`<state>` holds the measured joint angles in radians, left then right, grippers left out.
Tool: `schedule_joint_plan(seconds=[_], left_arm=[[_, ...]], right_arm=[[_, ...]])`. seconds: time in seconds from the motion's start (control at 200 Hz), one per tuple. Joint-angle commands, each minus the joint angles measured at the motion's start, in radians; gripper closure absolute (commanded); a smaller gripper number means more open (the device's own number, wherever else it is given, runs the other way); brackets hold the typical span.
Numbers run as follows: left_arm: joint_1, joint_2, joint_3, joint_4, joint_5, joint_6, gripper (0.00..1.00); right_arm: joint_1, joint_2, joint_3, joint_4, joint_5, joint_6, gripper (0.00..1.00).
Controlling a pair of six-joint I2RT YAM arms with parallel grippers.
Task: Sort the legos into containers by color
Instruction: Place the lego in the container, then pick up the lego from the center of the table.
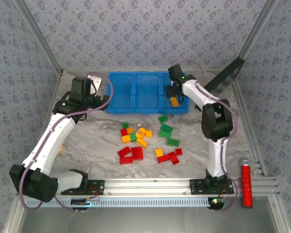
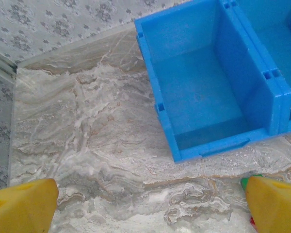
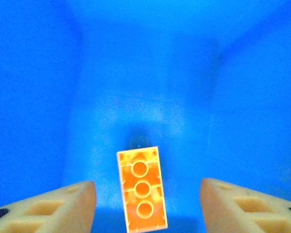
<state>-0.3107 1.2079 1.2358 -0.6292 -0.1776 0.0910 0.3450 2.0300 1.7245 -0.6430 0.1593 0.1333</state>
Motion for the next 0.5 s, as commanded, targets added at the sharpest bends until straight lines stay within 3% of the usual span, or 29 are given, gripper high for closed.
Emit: schedule_joint_plan(seconds=[0.0,0.085,0.17,0.255,0.495], left_arm=[[-0.007,-0.051,0.039,0.000,-0.023,0.019,0.01],[-0.005,-0.068,0.041,0.001,-0.045,-0.006,0.01],[-0.005,-0.071,0.050,-0.017,0.003,0.004,0.01],[-0.007,-0.075,0.038,0.006,-0.082,-0.039,0.01],[-0.008,-0.135,-0.024,0.067,-0.061,0.007,0.01]], right_arm=[[0.022,-0.174,-0.060,-0.016,-0.081,-0.070,0.35],[0.043,-0.270,-0.141,-0.005,-0.118,-0.100,0.33],[0.072,-0.354,-0.222,-0.012,-0.159,-0.100,0.32],[0.112,-0.404,-0.292,-0.036,-0.159,-0.075,0.32],[0.245,-0.474,-0.516,-0.091,-0.124,0.028,0.32]])
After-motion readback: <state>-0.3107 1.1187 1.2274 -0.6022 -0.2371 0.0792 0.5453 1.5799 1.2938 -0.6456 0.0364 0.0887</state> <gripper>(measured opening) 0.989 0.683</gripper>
